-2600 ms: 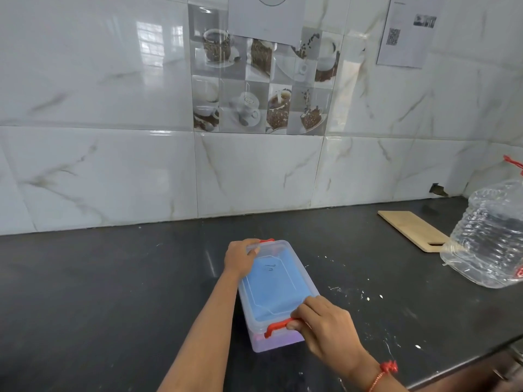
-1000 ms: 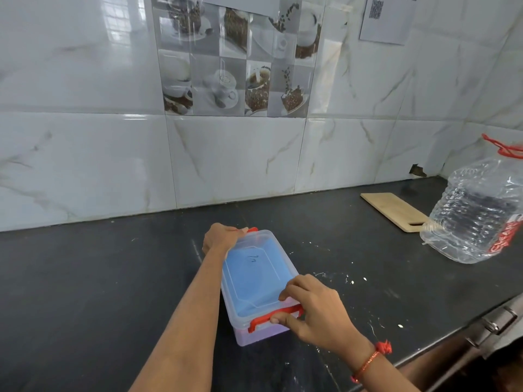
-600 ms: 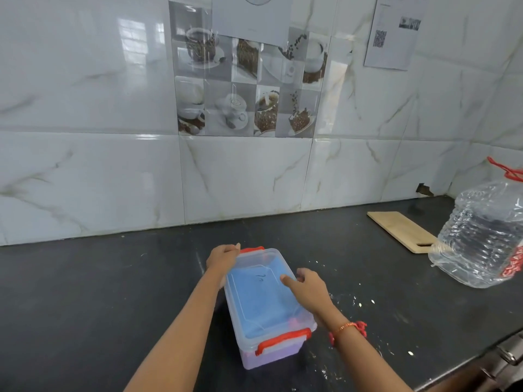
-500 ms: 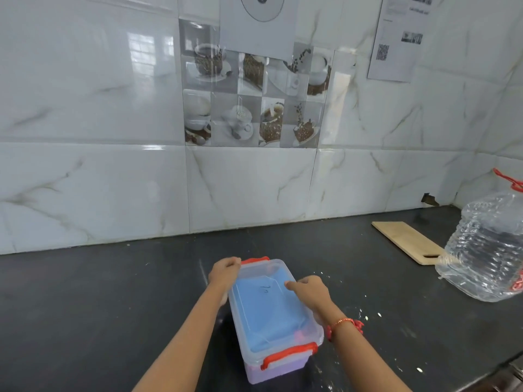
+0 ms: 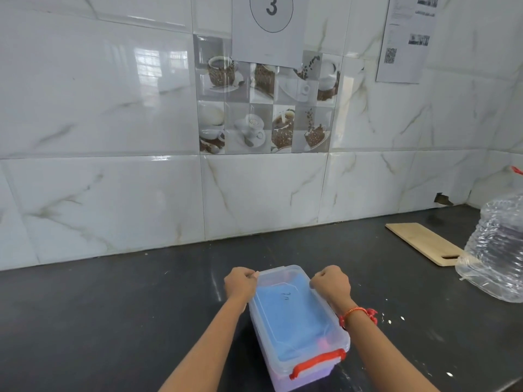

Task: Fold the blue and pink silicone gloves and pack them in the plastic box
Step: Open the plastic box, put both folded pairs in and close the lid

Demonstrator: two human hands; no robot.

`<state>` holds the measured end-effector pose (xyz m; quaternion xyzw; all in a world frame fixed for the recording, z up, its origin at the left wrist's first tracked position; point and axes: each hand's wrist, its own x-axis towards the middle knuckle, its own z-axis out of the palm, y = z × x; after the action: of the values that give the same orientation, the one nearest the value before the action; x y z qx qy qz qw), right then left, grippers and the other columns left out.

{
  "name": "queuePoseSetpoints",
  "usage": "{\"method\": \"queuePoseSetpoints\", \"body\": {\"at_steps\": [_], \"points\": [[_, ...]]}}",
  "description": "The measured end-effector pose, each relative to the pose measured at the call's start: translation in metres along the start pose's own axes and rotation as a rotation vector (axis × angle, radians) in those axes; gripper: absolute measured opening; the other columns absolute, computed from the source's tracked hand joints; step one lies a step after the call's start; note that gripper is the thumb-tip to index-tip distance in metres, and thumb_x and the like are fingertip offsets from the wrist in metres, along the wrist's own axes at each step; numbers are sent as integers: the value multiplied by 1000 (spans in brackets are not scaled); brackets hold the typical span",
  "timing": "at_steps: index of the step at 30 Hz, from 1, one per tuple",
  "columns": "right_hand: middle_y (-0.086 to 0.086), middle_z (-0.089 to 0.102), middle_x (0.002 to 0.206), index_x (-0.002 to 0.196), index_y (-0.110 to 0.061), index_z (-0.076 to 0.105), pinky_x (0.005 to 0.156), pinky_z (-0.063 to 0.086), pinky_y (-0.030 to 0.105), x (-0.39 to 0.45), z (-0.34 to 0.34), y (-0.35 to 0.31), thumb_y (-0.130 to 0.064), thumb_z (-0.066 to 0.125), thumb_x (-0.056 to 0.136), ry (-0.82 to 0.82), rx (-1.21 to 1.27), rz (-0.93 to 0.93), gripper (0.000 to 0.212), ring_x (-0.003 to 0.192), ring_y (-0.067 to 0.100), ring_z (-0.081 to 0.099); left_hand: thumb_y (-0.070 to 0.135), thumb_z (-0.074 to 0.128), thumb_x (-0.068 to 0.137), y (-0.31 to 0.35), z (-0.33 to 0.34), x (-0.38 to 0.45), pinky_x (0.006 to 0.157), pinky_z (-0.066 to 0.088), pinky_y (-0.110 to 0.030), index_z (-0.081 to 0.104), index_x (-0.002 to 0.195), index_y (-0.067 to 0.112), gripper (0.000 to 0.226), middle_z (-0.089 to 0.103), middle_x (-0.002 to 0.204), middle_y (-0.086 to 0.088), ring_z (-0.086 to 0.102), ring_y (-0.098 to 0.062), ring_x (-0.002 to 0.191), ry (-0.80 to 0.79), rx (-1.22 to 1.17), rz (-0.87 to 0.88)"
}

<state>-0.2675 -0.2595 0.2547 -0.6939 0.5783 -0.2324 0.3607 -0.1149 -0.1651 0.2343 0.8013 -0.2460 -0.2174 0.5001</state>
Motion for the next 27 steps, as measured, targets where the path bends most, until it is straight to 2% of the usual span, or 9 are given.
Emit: {"method": "queuePoseSetpoints", "body": {"at_steps": [4,9,13,15,17,20,22,24,27], "points": [[3,47,60,52,-12,43,50,34,22,-1,-1,4,-12,63,71,-136,-36,15,27,56,17,41,19,57,91,2,-2,0,78,41,-24,68,84,12,15,60,90,-3,52,-20,89,-44,16,16],[4,48,67,62,-9,43,45,35,22,7,0,2,-15,61,71,-215,-90,19,21,58,19,45,18,62,88,3,-3,-2,84,44,-26,67,111,5,27,64,119,-11,58,-24,111,-7,-1,-14],[10,55,79,99,2,52,37,41,17,11,-2,-2,-9,59,78,-351,42,79,26,60,19,55,22,61,89,3,-1,-4,91,44,-28,64,114,6,30,61,124,-9,55,-23,114,23,-48,-30],[5,49,68,90,-2,51,37,37,16,14,0,-7,-11,59,83,-383,38,18,14,53,15,49,26,60,90,3,2,-8,95,42,-29,57,124,7,40,56,131,-8,52,-23,121,24,-102,-47],[6,54,81,90,-7,52,54,42,22,20,7,-14,-23,60,86,-376,-77,-105,18,69,17,53,30,58,90,0,5,-12,100,41,-31,48,133,9,49,50,137,-8,48,-24,125,29,-145,-71],[11,56,124,123,-5,53,90,43,27,27,21,-29,-36,54,90,-402,-280,-263,45,115,22,54,31,55,92,-3,10,-17,95,43,-31,42,137,11,51,48,136,-10,51,-24,117,43,-206,-108],[9,63,97,91,-6,64,74,42,24,29,27,-37,-40,49,93,-433,-326,-323,37,92,20,60,28,54,93,-6,12,-20,92,46,-32,41,136,12,48,51,133,-11,53,-24,113,48,-240,-134],[2,51,65,57,-14,44,58,35,25,33,32,-41,-43,46,93,-398,-391,-383,47,68,19,50,25,53,93,-9,13,-20,89,48,-33,45,132,10,43,54,127,-10,56,-25,111,55,-278,-149],[-2,42,55,53,-16,35,53,33,25,38,38,-38,-46,46,92,-335,-435,-449,51,55,15,43,23,51,94,-10,12,-20,82,50,-32,52,122,9,32,58,115,-8,58,-23,102,58,-296,-155]]}}
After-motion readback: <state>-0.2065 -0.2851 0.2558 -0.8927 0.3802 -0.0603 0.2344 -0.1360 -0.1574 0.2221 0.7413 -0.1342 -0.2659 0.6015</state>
